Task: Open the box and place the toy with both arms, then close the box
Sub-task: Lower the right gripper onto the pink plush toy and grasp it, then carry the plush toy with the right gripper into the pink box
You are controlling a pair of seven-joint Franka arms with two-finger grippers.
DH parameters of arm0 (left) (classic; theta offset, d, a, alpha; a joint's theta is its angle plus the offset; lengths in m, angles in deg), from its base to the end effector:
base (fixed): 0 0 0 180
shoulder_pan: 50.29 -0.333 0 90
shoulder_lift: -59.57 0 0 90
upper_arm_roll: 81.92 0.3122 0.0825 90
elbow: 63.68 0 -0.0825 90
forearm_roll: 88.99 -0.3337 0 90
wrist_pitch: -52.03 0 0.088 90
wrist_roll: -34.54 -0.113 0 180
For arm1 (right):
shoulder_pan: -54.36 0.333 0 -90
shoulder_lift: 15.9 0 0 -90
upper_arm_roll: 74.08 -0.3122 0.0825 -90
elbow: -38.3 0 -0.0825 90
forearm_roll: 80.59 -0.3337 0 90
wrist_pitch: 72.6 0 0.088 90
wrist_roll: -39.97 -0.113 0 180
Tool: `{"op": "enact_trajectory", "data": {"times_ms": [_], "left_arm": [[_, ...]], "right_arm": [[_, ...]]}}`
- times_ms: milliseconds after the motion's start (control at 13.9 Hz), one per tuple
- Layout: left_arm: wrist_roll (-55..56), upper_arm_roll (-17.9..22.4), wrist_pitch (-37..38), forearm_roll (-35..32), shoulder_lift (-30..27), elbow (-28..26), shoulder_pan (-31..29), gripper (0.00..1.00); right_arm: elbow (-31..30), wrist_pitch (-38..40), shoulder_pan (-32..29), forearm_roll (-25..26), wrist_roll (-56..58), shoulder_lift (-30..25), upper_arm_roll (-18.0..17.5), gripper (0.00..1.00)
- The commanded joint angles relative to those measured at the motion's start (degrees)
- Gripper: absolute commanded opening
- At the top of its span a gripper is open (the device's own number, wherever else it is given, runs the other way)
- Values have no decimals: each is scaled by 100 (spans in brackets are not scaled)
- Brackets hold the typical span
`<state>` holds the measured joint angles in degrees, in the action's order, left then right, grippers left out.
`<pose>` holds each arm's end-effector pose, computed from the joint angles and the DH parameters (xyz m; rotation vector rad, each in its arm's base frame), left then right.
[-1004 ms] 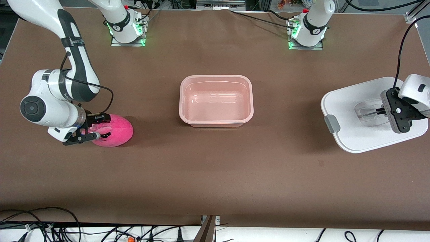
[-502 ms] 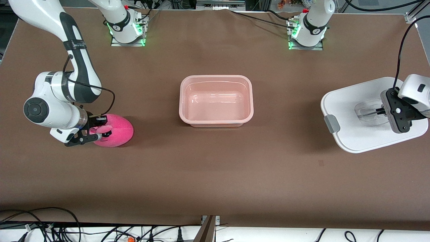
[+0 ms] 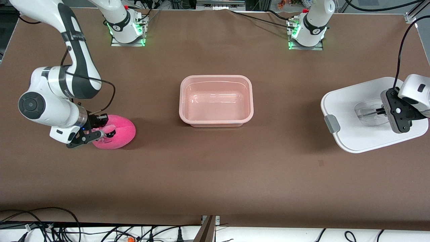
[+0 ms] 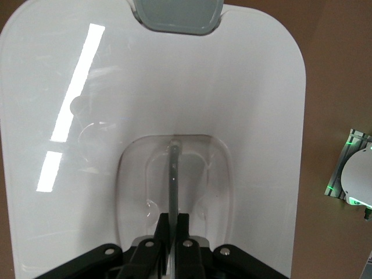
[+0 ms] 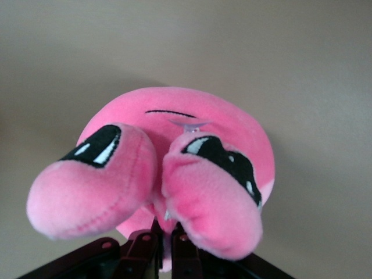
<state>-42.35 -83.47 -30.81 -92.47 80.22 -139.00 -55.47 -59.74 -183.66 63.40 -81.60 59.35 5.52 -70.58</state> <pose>0.5860 0.0474 0.5136 2.4219 -1.7982 -0.3149 0.5892 0.0619 0.3769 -3.0504 -0.6661 0.2277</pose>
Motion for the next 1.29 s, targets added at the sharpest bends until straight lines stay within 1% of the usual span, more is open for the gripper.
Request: {"op": "enact_trajectory", "data": {"times_ms": [0, 72, 143, 215, 359, 574, 717, 861, 1004, 1219], "left_arm": [[-55, -3, 110, -145, 9, 122, 17, 0], [-55, -3, 110, -145, 9, 122, 26, 0], [-55, 5, 110, -145, 9, 122, 35, 0], [-55, -3, 110, -145, 9, 122, 35, 0], [-55, -3, 110, -145, 9, 122, 35, 0], [-55, -3, 110, -145, 9, 122, 35, 0], [-64, -3, 110, -145, 9, 122, 35, 0], [-64, -12, 110, -145, 9, 122, 35, 0], [-55, -3, 110, -145, 9, 122, 35, 0], [-64, -3, 110, -145, 9, 122, 35, 0]], "right_arm": [[888, 1362, 36, -4, 241, -156, -340, 0], [1327, 1942, 176, 5, 311, -95, -393, 0], [1575, 2322, 412, 31, 373, -59, -402, 0], [1708, 2474, 693, 205, 426, -59, -402, 0], [1937, 2501, 1300, 584, 540, -68, -411, 0], [2148, 2484, 2240, 787, 883, -24, -402, 0], [2403, 2493, 2802, 892, 1023, 168, -402, 0], [2535, 2475, 3357, 1233, 1050, 344, -402, 0], [2658, 2449, 3735, 1463, 1268, 581, -402, 0], [2861, 2431, 3991, 1473, 1498, 916, -402, 0]]}}
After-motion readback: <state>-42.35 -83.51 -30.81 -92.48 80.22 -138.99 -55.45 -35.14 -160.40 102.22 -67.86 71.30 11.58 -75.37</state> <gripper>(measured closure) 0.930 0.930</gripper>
